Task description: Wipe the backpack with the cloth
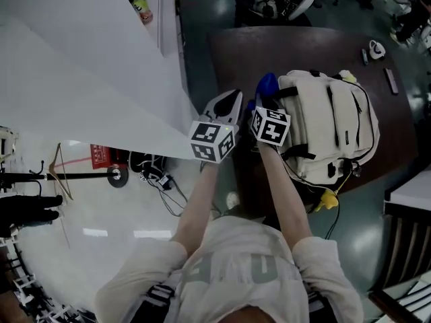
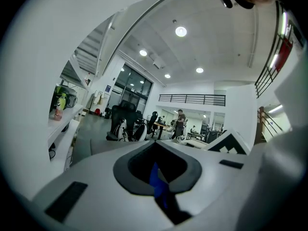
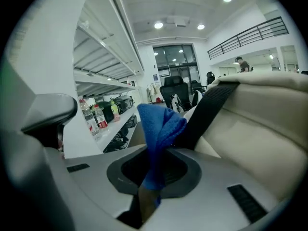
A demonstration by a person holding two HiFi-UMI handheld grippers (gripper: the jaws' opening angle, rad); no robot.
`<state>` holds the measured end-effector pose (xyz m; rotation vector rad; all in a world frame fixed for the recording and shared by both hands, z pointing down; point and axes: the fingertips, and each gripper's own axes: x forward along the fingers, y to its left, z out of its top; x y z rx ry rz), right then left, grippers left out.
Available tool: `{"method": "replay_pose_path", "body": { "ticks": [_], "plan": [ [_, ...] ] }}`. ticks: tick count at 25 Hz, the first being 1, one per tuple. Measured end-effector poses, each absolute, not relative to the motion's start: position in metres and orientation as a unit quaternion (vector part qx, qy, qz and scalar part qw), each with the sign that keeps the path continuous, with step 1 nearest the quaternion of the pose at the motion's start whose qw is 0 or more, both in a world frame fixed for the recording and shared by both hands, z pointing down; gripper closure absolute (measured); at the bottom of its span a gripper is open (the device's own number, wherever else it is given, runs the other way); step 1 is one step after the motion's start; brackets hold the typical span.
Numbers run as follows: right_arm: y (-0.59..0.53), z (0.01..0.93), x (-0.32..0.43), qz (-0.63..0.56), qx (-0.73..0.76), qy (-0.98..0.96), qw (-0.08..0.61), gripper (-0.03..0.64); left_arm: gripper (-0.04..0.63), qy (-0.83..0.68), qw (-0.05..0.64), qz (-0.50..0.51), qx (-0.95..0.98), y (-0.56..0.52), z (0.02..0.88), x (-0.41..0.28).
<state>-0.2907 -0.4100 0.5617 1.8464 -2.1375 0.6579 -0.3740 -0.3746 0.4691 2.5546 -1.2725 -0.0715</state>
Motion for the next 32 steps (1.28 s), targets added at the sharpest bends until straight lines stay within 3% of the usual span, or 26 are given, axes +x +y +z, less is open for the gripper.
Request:
{"method": "replay_pose_path", "body": {
  "ticks": [15,32],
  "plan": [
    [-0.354,0.551,-0.286,0.186,0.626,-0.745,0.137,0.574,0.592,-0.433,0.151,-0.027,0.888,-0.337,0.484,-0.35],
    [-0.218,0.552,-0.273,0.149,0.565,-0.794,0.167,0.574,0.592,-0.477,0.15,-0.031,0.866,-0.22,0.48,-0.323]
  ]
}}
